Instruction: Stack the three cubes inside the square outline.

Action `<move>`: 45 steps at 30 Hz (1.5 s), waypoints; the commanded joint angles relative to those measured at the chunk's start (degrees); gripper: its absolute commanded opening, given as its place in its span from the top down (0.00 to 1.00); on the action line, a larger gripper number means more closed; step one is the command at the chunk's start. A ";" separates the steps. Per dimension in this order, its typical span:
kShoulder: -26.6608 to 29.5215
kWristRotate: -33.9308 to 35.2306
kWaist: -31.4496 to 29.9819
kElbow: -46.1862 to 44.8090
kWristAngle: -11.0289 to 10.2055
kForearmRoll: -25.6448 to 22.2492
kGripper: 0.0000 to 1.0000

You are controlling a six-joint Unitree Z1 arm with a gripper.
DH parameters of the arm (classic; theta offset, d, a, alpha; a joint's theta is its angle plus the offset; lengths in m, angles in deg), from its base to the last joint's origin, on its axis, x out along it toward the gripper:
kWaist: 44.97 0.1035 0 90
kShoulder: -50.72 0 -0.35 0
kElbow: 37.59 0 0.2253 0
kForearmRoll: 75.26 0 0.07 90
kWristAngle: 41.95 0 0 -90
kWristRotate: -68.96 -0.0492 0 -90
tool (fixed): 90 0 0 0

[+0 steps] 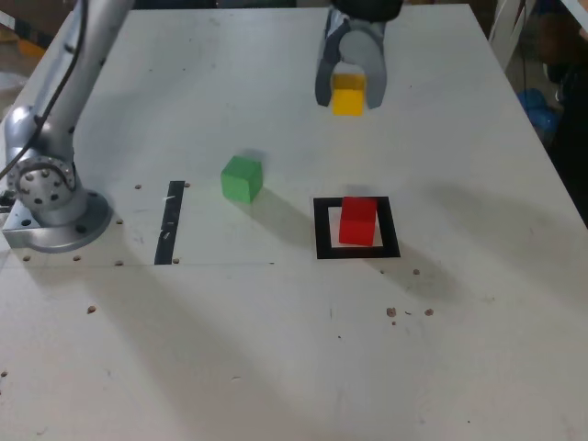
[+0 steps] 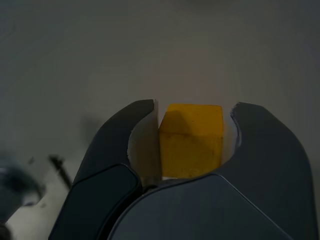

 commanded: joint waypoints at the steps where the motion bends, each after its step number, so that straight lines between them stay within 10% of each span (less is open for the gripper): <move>1: 2.95 1.45 -4.45 -1.16 -0.32 -1.48 0.75; 16: 8.65 24.60 -28.16 -8.63 2.28 -2.18 0.75; 45: 3.64 24.71 -27.31 -8.07 2.06 -0.84 0.74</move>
